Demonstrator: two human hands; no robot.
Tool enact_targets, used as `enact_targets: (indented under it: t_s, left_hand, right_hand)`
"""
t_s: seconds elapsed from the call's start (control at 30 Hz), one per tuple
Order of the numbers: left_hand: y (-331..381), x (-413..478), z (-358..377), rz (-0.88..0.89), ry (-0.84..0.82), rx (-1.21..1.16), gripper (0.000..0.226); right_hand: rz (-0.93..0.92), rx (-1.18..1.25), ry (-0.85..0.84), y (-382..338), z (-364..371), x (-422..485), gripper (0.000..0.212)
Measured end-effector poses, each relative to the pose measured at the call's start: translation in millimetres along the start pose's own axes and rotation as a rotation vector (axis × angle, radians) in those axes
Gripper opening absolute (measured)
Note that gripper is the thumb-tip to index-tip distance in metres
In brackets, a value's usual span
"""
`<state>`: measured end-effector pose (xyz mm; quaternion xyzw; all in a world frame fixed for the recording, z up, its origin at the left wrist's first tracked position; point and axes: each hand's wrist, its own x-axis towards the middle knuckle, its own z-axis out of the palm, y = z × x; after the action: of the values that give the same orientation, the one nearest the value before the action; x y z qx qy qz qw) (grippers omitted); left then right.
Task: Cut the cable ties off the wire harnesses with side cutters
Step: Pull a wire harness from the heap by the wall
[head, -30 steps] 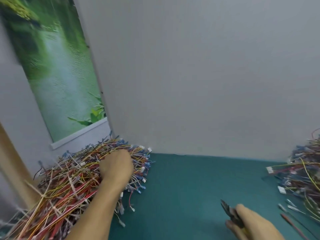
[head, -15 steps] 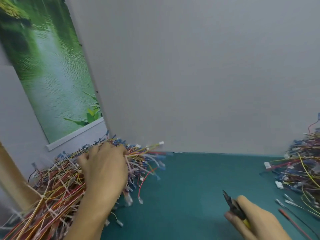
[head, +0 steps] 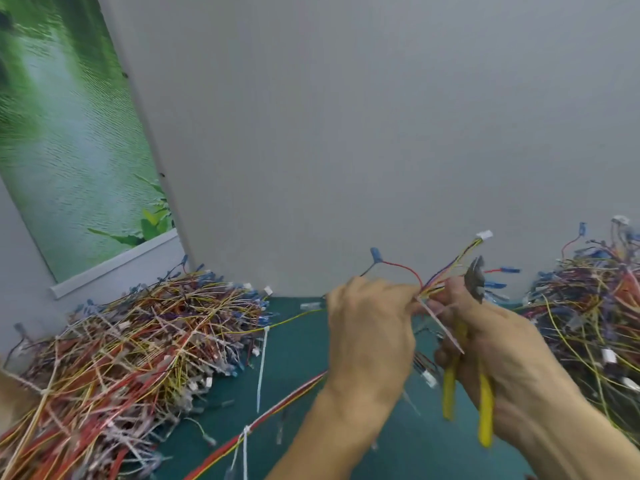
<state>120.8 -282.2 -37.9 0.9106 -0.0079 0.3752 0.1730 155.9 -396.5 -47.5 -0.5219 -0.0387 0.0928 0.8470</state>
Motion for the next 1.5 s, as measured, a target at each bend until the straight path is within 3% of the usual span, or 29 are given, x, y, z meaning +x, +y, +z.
enact_targets:
  t_s: [0.23, 0.3, 0.37, 0.43, 0.53, 0.6, 0.73, 0.8, 0.93, 1.0, 1.07, 1.2, 1.37, 1.43, 1.5]
  left_hand:
    - [-10.0, -13.8, 13.0, 0.13, -0.073, -0.039, 0.022]
    - [-13.6, -18.2, 9.3, 0.17, -0.124, -0.075, 0.023]
    - [-28.4, -17.7, -1.6, 0.066, -0.108, -0.201, 0.033]
    - [-57.0, -8.2, -18.6, -0.161, -0.089, -0.307, 0.042]
    - [-99.2, 5.5, -43.8, -0.418, -0.089, -0.516, 0.032]
    - [-109.6, 9.0, -50.0, -0.45, 0.021, -0.652, 0.019]
    - [-116.7, 7.0, -52.5, -0.467, 0.23, -0.774, 0.022]
    - [-126.9, 3.2, -55.1, -0.464, 0.188, -0.693, 0.018]
    - [-148.7, -15.2, -64.2, -0.38, -0.417, -0.324, 0.048]
    - [-159.4, -25.4, -68.5, -0.297, -0.528, -0.177, 0.034]
    - [-169.5, -31.5, -76.3, -0.24, -0.434, -0.125, 0.013]
    - [-183.0, -33.1, -100.7, -0.187, -0.249, -0.049, 0.017]
    - [-185.8, -36.4, -111.1, -0.183, -0.436, 0.113, 0.025]
    - [-177.8, -34.7, -114.0, -0.125, -0.306, 0.163, 0.03]
    - [-158.5, -25.2, -121.8, -0.044, -0.012, 0.104, 0.02]
  right_hand:
    - [0.028, -0.135, 0.033, -7.7, -4.4, 13.5, 0.014]
    - [-0.002, -0.208, 0.067, -8.6, -2.4, 20.3, 0.018]
    - [-0.02, -0.217, 0.103, -13.0, -3.3, 25.6, 0.019]
    - [-0.016, -0.202, 0.115, -16.0, -6.9, 28.8, 0.018]
    - [0.027, -0.216, 0.082, -7.5, -7.4, 29.7, 0.016]
    - [0.062, -0.205, 0.063, 3.0, -3.7, 29.1, 0.017]
    - [0.105, -0.127, 0.035, 12.3, -0.2, 29.2, 0.019]
    - [0.091, -0.057, 0.016, 8.1, -3.1, 31.2, 0.019]
    - [-0.011, 0.072, 0.07, -16.2, -12.4, 40.6, 0.016]
    - [-0.048, 0.09, 0.108, -25.3, -16.2, 45.1, 0.014]
    - [-0.052, 0.108, 0.139, -28.3, -19.4, 49.1, 0.013]
    - [0.035, 0.15, 0.184, -24.5, -22.0, 52.3, 0.016]
    - [0.017, 0.118, 0.256, -34.1, -24.5, 55.2, 0.019]
    - [0.014, 0.077, 0.215, -35.1, -22.1, 52.1, 0.02]
    - [0.019, 0.066, 0.18, -35.0, -22.4, 51.0, 0.023]
